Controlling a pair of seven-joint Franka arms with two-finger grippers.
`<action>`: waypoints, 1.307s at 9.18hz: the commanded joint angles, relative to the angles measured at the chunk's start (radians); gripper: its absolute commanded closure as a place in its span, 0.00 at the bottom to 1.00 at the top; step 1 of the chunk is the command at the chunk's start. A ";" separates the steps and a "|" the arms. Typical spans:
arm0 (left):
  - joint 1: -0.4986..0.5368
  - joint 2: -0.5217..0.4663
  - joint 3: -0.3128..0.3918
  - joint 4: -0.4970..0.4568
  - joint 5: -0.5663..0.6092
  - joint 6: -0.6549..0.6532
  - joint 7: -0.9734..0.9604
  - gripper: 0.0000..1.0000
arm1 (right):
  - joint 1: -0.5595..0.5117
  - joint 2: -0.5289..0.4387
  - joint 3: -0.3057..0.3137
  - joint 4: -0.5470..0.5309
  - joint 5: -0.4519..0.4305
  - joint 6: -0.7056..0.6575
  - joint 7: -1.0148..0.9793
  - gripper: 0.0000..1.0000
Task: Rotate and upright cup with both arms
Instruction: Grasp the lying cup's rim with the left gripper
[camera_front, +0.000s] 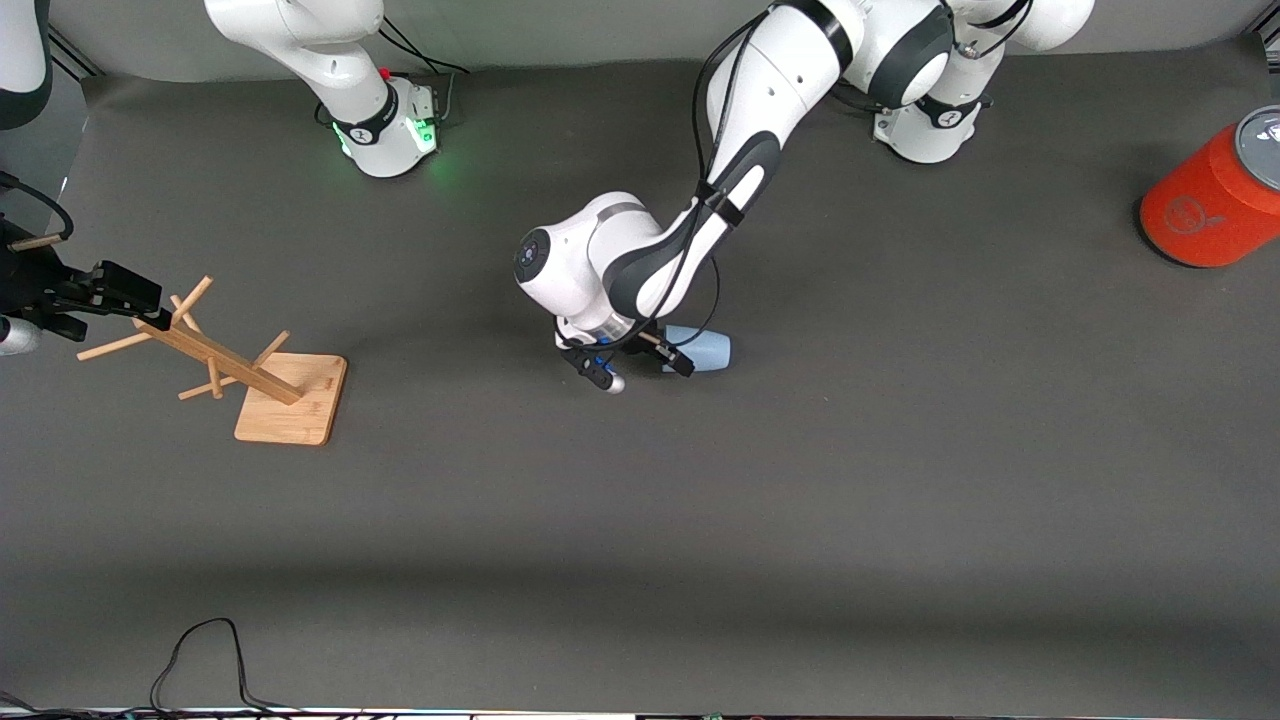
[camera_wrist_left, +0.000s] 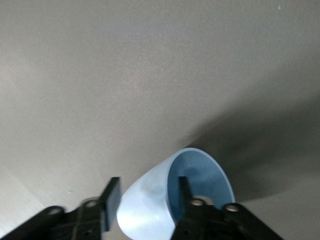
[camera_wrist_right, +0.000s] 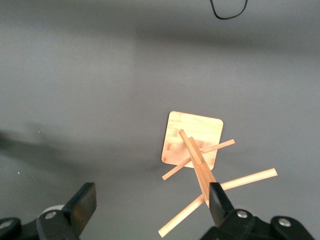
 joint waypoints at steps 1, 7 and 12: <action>-0.004 -0.008 0.005 -0.004 0.024 -0.043 0.085 1.00 | 0.004 0.003 -0.001 0.008 0.003 -0.008 -0.010 0.00; 0.132 -0.225 0.008 0.048 0.010 -0.281 0.174 1.00 | 0.002 0.006 -0.001 0.008 0.001 -0.008 -0.010 0.00; 0.471 -0.496 0.010 -0.019 -0.333 -0.180 0.073 1.00 | 0.004 0.007 -0.001 0.008 0.001 -0.008 -0.010 0.00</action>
